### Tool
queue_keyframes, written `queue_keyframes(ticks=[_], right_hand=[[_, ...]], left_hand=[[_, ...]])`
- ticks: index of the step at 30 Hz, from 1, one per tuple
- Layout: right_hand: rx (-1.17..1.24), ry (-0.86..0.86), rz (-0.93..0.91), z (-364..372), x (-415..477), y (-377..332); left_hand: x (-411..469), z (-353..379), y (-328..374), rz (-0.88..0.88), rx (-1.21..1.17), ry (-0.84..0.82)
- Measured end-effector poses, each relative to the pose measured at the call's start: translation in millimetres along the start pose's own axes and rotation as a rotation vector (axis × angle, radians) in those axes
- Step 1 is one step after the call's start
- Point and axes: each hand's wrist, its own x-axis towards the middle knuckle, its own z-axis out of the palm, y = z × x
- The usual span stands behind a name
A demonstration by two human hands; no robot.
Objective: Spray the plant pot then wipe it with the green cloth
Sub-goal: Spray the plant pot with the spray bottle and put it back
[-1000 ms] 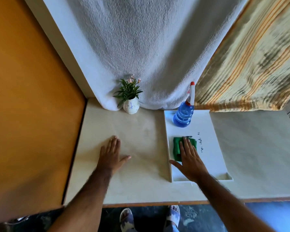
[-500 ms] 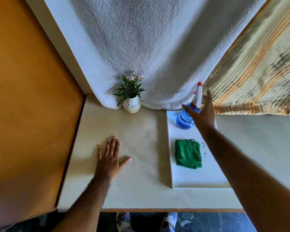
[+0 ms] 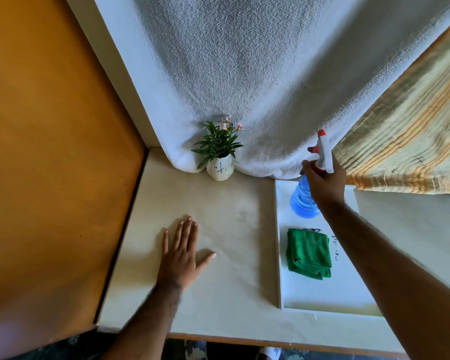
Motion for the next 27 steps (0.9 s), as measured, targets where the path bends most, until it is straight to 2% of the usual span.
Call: queue_keyframes(ticks=[3,8,11,17,22,27], right_hand=[[-0.065,-0.153,-0.06,21.2,-8.3,-26.5],[-0.157,-0.431,0.045,76.2,-45.0,-45.8],[-0.153,-0.443,0.112,101.3,-68.2,-41.0],[-0.433,-0.5,0.177,128.9,-72.2,-36.8],[-0.526,-0.483,0.267,134.7,-65.0,-38.2],[-0.567,-0.494,0.282,141.9,-63.3,-38.3]], left_hand=[[-1.7,1.5,-1.5,0.006,0.008,0.04],[-2.7,7.8,-3.5,0.022,0.021,0.148],[-2.4,13.6,-6.2,0.028,0.024,0.222],[-2.6,17.8,-8.1,0.04,0.039,0.315],[-3.4,18.8,-8.3,0.04,0.033,0.324],[-1.9,18.6,-8.3,0.026,0.021,0.3]])
